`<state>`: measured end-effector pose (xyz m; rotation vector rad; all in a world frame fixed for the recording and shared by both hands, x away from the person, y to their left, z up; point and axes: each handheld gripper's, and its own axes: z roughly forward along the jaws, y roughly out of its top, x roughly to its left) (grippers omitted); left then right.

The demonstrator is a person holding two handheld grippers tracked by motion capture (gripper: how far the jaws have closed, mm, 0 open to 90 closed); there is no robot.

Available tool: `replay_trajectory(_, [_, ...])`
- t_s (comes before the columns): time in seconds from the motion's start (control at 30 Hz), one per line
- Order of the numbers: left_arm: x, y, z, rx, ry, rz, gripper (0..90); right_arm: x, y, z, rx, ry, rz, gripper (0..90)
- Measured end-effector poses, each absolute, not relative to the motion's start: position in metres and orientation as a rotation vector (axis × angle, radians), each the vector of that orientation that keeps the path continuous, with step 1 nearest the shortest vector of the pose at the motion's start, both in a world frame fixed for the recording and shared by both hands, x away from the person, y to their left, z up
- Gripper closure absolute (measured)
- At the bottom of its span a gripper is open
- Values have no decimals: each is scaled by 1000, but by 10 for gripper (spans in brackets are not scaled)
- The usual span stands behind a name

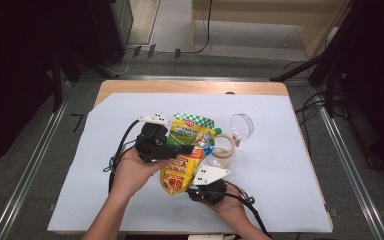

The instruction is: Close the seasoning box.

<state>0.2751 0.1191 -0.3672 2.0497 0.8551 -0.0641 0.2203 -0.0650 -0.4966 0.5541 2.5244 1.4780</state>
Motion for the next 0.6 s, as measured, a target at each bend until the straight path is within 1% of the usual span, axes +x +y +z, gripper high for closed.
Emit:
replay_trajectory(0.13, [277, 114, -371, 2060, 859, -61, 704, 216, -63, -494, 535, 2536, 1504, 735])
replay_trajectory(0.4, [281, 106, -377, 2075, 874, -48, 666, 216, -62, -491, 569, 2559, 1541, 731])
replay_trajectory(0.6, [286, 103, -378, 2055, 930, -51, 643, 216, -62, -486, 567, 2557, 1539, 725])
